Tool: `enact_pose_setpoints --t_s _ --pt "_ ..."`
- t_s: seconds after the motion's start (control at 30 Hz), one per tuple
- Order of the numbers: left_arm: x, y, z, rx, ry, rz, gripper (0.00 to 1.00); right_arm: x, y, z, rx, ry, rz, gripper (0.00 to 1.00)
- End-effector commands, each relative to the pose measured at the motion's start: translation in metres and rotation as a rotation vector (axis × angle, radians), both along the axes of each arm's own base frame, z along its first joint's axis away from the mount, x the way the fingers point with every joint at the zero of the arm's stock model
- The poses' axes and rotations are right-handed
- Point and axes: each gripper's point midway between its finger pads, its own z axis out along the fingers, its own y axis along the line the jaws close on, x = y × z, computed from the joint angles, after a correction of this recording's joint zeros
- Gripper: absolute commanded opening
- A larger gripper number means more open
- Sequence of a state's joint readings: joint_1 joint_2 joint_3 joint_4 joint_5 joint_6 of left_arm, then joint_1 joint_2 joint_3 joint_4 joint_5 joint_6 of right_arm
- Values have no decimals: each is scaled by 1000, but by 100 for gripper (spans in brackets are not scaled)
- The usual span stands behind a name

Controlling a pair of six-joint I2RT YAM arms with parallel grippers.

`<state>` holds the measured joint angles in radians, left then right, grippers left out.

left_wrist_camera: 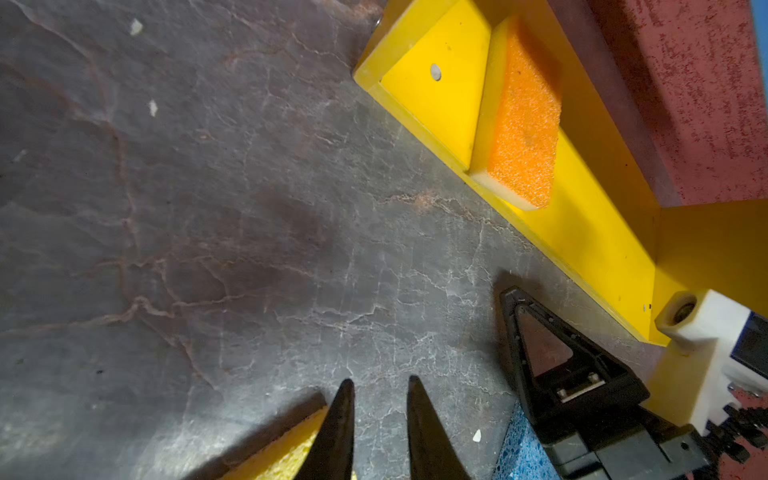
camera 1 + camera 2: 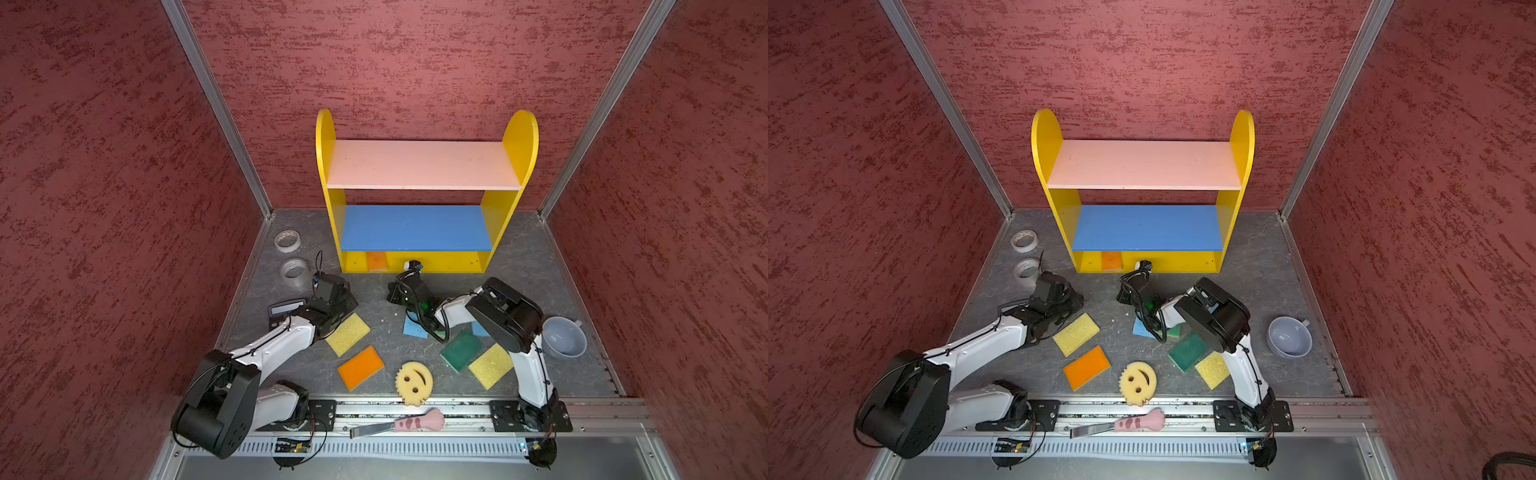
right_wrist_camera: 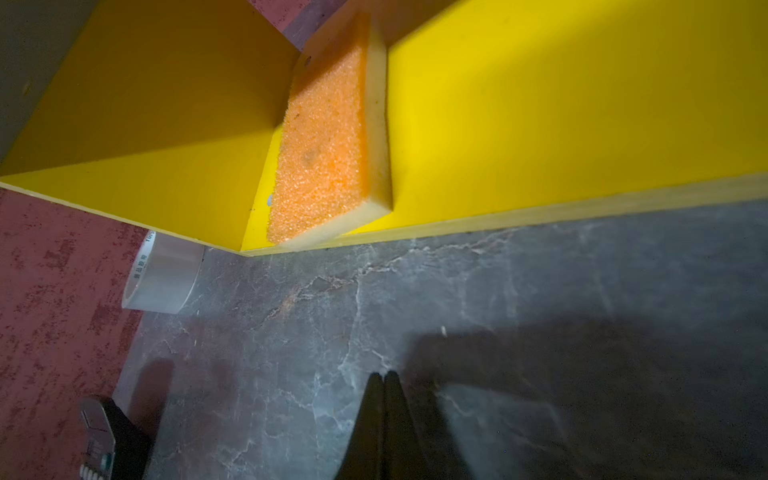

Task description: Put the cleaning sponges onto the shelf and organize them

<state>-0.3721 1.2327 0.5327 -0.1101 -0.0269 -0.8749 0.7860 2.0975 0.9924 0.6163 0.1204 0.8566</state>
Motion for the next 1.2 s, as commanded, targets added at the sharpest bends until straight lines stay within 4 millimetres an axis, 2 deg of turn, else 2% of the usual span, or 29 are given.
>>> enact_pose_setpoints --t_s 0.0,0.13,0.47,0.87,1.17 --pt "7 -3 18 0 -58 -15 24 10 5 28 -1 -43 8 2" --pt "4 0 23 1 -69 -7 22 19 26 35 34 -55 50 4" --pt "-12 17 24 17 -78 19 19 35 45 14 126 -16 20 0" --pt "-20 28 15 17 -61 43 17 47 51 -10 197 -4 -35 0" --pt "-19 28 12 13 -59 43 17 54 52 -32 183 28 -74 0"
